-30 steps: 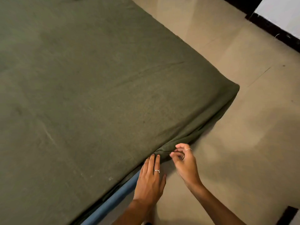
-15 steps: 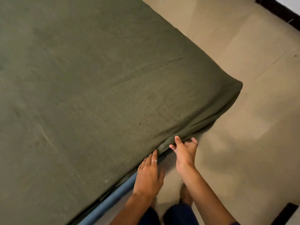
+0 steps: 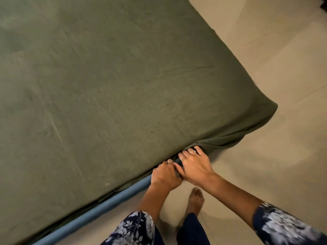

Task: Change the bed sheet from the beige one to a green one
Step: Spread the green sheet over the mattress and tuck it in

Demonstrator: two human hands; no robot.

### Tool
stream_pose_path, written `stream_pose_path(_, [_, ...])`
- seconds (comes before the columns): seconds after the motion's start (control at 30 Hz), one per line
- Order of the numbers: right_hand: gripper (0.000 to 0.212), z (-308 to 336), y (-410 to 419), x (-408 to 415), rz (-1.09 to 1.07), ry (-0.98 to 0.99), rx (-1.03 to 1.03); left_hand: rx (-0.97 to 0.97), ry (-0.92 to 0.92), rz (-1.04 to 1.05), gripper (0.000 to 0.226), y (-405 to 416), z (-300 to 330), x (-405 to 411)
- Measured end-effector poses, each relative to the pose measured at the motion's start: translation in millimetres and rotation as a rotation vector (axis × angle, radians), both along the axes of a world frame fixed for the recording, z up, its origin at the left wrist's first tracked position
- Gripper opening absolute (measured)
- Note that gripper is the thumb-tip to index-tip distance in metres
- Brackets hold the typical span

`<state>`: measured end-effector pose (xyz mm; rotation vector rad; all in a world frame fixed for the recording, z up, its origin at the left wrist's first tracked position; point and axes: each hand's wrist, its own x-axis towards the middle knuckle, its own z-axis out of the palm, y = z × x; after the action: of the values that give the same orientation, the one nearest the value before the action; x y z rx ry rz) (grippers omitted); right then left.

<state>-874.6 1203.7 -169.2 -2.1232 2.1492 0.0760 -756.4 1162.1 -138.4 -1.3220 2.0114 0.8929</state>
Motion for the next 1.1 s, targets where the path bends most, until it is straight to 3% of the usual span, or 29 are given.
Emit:
stream_pose_path(0.13, [0.079, 6, -20, -3, -0.004, -0.091, 0.272, 0.08, -0.028, 0.126, 0.037, -6, -1, -6])
stream_pose_path(0.27, [0.039, 0, -4, -36, 0.111, -0.267, 0.06, -0.138, -0.074, 0.074, 0.051, 23, 13, 2])
stream_pose_path(0.33, [0.021, 4, 14, -51, -0.007, -0.475, -0.088, -0.222, 0.029, 0.111, 0.055, 33, 16, 2])
stream_pose_path(0.4, [0.011, 17, 37, -54, -0.334, -0.658, -0.145, -0.27, 0.163, 0.108, 0.054, 37, 12, -1])
stream_pose_path(0.47, [0.029, 20, 53, -52, -0.771, -0.878, 0.079, -0.3, 0.269, 0.036, 0.054, 38, 8, -12])
stream_pose_path(0.53, [0.053, 14, 53, -52, -1.269, -1.303, 0.396, -0.299, 0.353, -0.023, 0.057, 40, 4, -26])
stream_pose_path(0.57, [0.055, 8, 48, -54, -1.508, -1.584, 0.426, -0.292, 0.386, -0.028, 0.06, 41, 1, -33])
stream_pose_path(0.63, [0.053, 7, 35, -60, -1.826, -2.055, 0.27, -0.299, 0.426, -0.039, 0.066, 39, -2, -47])
stream_pose_path(0.7, [0.048, 9, 20, -70, -1.908, -2.17, -0.02, -0.293, 0.434, -0.066, 0.07, 38, -2, -61])
stream_pose_path(0.8, [0.045, 18, -3, -81, -1.879, -2.019, -0.42, -0.258, 0.436, -0.111, 0.072, 40, -5, -75])
stream_pose_path(0.87, [0.043, 28, -11, -86, -1.729, -1.857, -0.468, -0.261, 0.434, -0.126, 0.077, 42, -5, -82])
stream_pose_path(0.93, [0.032, 28, -7, -88, -1.436, -1.605, -0.445, -0.203, 0.433, -0.1, 0.082, 43, -6, -86])
stream_pose_path(1.03, [0.014, 14, 11, -96, -0.781, -1.014, -0.391, -0.155, 0.443, -0.034, 0.089, 36, -9, -94])
stream_pose_path(1.1, [0.03, 3, 23, -100, -0.386, -0.716, -0.292, -0.131, 0.45, -0.035, 0.087, 25, -11, -102])
